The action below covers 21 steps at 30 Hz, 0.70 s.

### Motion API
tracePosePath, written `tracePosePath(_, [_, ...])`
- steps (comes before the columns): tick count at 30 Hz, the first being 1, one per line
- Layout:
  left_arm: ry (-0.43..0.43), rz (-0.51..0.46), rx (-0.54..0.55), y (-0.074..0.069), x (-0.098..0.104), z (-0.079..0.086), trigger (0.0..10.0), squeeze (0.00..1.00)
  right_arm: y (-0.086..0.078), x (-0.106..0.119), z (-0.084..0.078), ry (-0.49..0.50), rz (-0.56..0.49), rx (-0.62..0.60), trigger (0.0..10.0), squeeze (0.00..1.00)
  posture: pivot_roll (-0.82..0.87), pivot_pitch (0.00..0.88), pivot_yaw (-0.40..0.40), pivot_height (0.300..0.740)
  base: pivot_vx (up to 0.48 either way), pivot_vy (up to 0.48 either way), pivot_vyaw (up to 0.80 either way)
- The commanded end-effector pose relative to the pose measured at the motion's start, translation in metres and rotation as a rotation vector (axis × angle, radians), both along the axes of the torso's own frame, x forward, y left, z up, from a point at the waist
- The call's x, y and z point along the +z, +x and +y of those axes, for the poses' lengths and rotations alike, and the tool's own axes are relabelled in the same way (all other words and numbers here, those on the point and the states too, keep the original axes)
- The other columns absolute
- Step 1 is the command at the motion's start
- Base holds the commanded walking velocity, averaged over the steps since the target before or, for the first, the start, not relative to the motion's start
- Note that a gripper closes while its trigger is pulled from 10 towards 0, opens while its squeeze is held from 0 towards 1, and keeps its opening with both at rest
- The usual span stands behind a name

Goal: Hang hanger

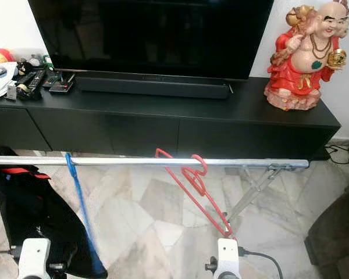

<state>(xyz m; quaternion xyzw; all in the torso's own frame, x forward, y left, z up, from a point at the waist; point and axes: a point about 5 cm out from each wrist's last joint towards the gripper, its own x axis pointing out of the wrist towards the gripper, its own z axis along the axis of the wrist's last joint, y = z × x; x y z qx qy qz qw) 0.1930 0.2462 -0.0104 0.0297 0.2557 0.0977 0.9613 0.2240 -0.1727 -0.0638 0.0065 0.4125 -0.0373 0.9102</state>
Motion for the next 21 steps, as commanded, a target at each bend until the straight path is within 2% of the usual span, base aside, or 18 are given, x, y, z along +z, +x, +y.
tracePosePath(1, [0.001,0.049,0.042,-0.008,-0.011,0.004,10.0,0.00,-0.003,-0.002,-0.001,0.004,0.012,-0.011,10.0,0.00,-0.02,0.098,-0.014,0.740,0.000,0.000,0.00])
tracePosePath(5, [-0.037,0.168,0.070,-0.022,-0.036,0.002,10.0,0.00,-0.003,-0.002,0.000,0.006,0.015,-0.010,10.0,0.00,-0.02,0.100,-0.014,0.740,0.000,0.000,0.00])
tracePosePath(7, [-0.065,0.242,0.041,-0.032,-0.053,-0.003,10.0,0.00,-0.004,-0.002,0.000,0.006,0.015,-0.010,10.0,0.00,-0.02,0.100,-0.017,0.740,0.000,0.000,0.00])
tracePosePath(9, [-0.074,0.281,0.021,-0.037,-0.059,-0.006,10.0,0.00,-0.004,-0.003,0.000,0.006,0.016,-0.011,10.0,0.00,-0.02,0.100,-0.018,0.740,0.000,0.000,0.00])
tracePosePath(12, [-0.061,0.356,-0.026,-0.046,-0.068,-0.009,10.0,0.00,-0.005,-0.003,-0.001,0.005,0.015,-0.013,10.0,0.00,-0.02,0.099,-0.017,0.740,0.000,0.000,0.00])
tracePosePath(13, [-0.008,0.413,-0.085,-0.051,-0.073,-0.011,10.0,0.00,-0.007,-0.004,-0.003,0.004,0.015,-0.019,10.0,0.00,-0.03,0.097,-0.017,0.740,0.000,0.000,0.00])
tracePosePath(16, [0.021,0.456,-0.109,-0.055,-0.077,-0.010,10.0,0.00,-0.014,-0.007,-0.008,0.002,0.019,-0.025,10.0,0.00,-0.03,0.096,-0.017,0.740,0.000,0.000,0.00])
tracePosePath(21, [0.032,0.454,-0.102,-0.049,-0.076,-0.010,10.0,0.00,-0.028,-0.014,-0.004,0.004,0.037,-0.027,10.0,0.00,-0.03,0.094,-0.016,0.740,0.000,0.000,0.00])
